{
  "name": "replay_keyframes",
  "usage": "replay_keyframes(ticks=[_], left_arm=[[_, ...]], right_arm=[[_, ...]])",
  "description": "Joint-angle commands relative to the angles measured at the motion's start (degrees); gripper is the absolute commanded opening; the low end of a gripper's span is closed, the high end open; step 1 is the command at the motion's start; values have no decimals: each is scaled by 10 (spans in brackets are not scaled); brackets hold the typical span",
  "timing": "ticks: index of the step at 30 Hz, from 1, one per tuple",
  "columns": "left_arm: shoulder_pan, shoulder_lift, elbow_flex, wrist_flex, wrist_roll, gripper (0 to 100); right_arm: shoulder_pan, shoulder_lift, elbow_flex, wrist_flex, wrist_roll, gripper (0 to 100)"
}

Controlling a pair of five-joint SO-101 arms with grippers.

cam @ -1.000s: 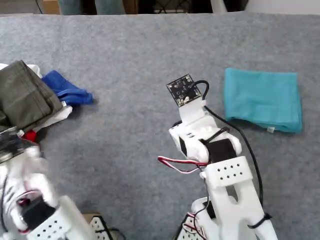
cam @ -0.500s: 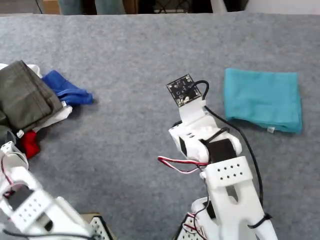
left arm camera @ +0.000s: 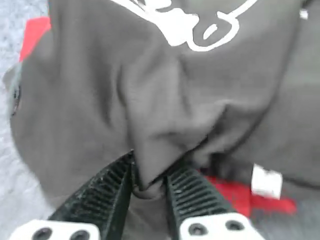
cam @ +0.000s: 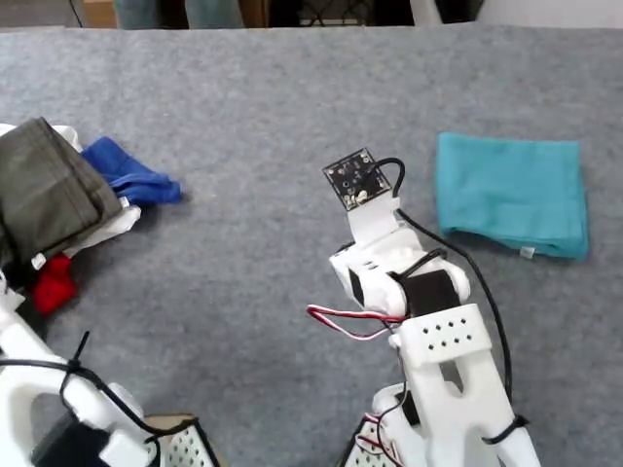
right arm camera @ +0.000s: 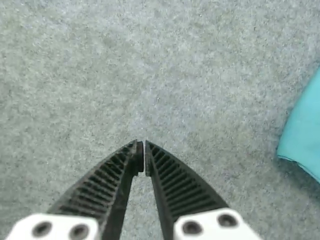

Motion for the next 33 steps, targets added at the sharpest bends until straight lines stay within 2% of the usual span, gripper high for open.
replay_keyframes(ticks=[1, 3, 5, 7, 12, 15, 19, 21, 24, 26, 29, 33], left_arm=[[36, -86, -69, 139, -10, 31], [83, -156, -86, 191, -10, 29], [160, -234, -98, 243, -13, 29], [266, -306, -92, 282, -46, 29], [583, -422, -54, 332, -156, 29], [713, -425, -66, 359, -149, 29], [834, -399, -90, 373, -120, 37], [872, -375, -109, 382, -88, 110], [867, -331, -162, 417, 30, 286], [812, -301, -218, 443, 103, 320], [695, -255, -291, 450, 128, 321], [478, -215, -335, 457, 136, 321]], right_arm=[[-4, -6, -7, -1, -2, 15], [-4, -6, -7, -2, -1, 15], [-4, -6, -7, -2, -1, 15], [-3, -6, -7, -2, -3, 15], [13, -5, -12, -2, -4, 15], [62, -2, -31, -2, -5, 15], [124, -2, -50, -2, 0, 15], [144, -1, -58, -2, 0, 30], [161, -1, -64, -2, 0, 136], [162, -1, -69, 4, 0, 202], [160, -1, -83, 22, 6, 218], [116, -1, -123, 98, 43, 218]])
